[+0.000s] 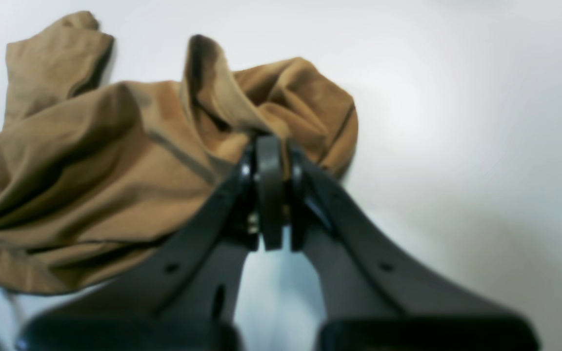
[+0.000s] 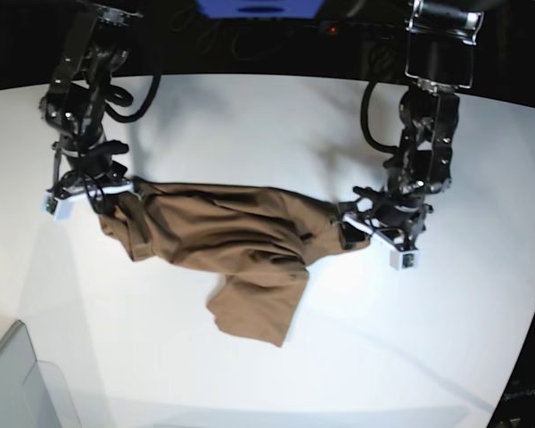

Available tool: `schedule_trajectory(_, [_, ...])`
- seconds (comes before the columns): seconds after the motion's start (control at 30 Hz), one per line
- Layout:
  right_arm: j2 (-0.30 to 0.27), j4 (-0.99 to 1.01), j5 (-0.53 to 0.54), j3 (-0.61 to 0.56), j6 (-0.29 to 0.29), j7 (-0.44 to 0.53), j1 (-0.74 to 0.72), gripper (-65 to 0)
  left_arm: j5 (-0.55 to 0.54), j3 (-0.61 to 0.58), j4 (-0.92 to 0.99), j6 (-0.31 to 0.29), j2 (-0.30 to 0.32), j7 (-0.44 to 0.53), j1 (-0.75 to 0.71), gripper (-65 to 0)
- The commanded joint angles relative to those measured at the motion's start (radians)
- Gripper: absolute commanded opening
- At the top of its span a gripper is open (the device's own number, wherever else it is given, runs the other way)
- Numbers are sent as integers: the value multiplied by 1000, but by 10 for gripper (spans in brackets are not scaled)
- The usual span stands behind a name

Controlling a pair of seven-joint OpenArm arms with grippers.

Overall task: Layout the t-shirt on the table in an organized manner, then fold the t-shirt properly
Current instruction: 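Lift the t-shirt with both grippers and stretch it apart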

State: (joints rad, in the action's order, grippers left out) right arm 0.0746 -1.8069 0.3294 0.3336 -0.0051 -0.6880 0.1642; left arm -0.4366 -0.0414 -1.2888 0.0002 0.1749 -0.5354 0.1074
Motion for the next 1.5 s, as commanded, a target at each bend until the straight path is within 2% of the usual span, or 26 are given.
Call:
schedule_trajectory(0.0, [-3, -15, 6, 0, 9, 20, -10, -650, -6, -8, -7, -4, 4, 19, 33, -281])
schedule_trajectory(0.1, [-6, -15, 6, 0, 9, 20, -10, -650, -8, -31, 13, -4, 4, 18, 35, -461])
schedule_trajectory(0.17, [-23, -14, 6, 0, 9, 20, -12, -650, -11, -24, -12, -1, 4, 10, 30, -628])
schedule_trajectory(0.2, [-28, -14, 6, -1, 9, 20, -12, -650, -12, -22, -35, 2, 5, 10, 24, -650])
schedule_trajectory(0.23, [-32, -14, 6, 0, 9, 20, -13, -650, -14, -21, -74, 4, 12, 8, 21, -650])
schedule_trajectory(0.27, [-32, -14, 6, 0, 9, 20, -18, -650, -14, -15, -130, 4, 16, 8, 4, -624])
schedule_trajectory(0.3, [-34, -14, 6, 0, 9, 20, -21, -650, -14, 8, -179, 4, 24, 8, -19, -632])
schedule_trajectory(0.33, [-43, -18, 6, 2, 9, 20, -22, -650, -14, 44, -240, 4, 30, 8, -45, -650])
schedule_trajectory(0.47, [-109, -29, 9, 3, 9, 20, -61, -650, -14, 208, -495, 4, 35, 5, -113, -647])
schedule_trajectory(0.53, [-154, -29, 12, 28, 9, 20, -78, -650, -14, 291, -585, 1, 39, -30, -122, -647])
schedule_trajectory(0.6, [-172, -31, 12, 58, 9, 18, -110, -650, -14, 383, -641, -4, 42, -102, -116, -647])
schedule_trajectory(0.73, [-167, -78, 12, 134, 9, 17, -142, -650, -12, 506, -647, -4, 38, -188, -82, -647])
schedule_trajectory(0.83, [-137, -106, 14, 114, 11, -26, -137, -650, -14, 562, -585, -4, 31, -256, -97, -647])
schedule_trajectory(0.97, [-112, -104, 12, 98, 11, -60, -94, -650, -14, 596, -498, -4, -35, -286, -186, -648])
schedule_trajectory(1.03, [-80, -104, 12, 75, 12, -60, -47, -650, -14, 619, -472, -4, -65, -292, -245, -648])
schedule_trajectory(1.17, [-66, -104, 12, 42, 12, -60, 28, -650, -14, 630, -470, -6, -114, -294, -346, -648])
schedule_trajectory(1.3, [-74, -106, 12, -11, 12, -60, 36, -650, -14, 630, -470, -6, -104, -288, -377, -648])
schedule_trajectory(1.47, [-147, -118, 12, -52, 12, -60, -51, -650, -14, 624, -521, -6, -65, -294, -286, -648])
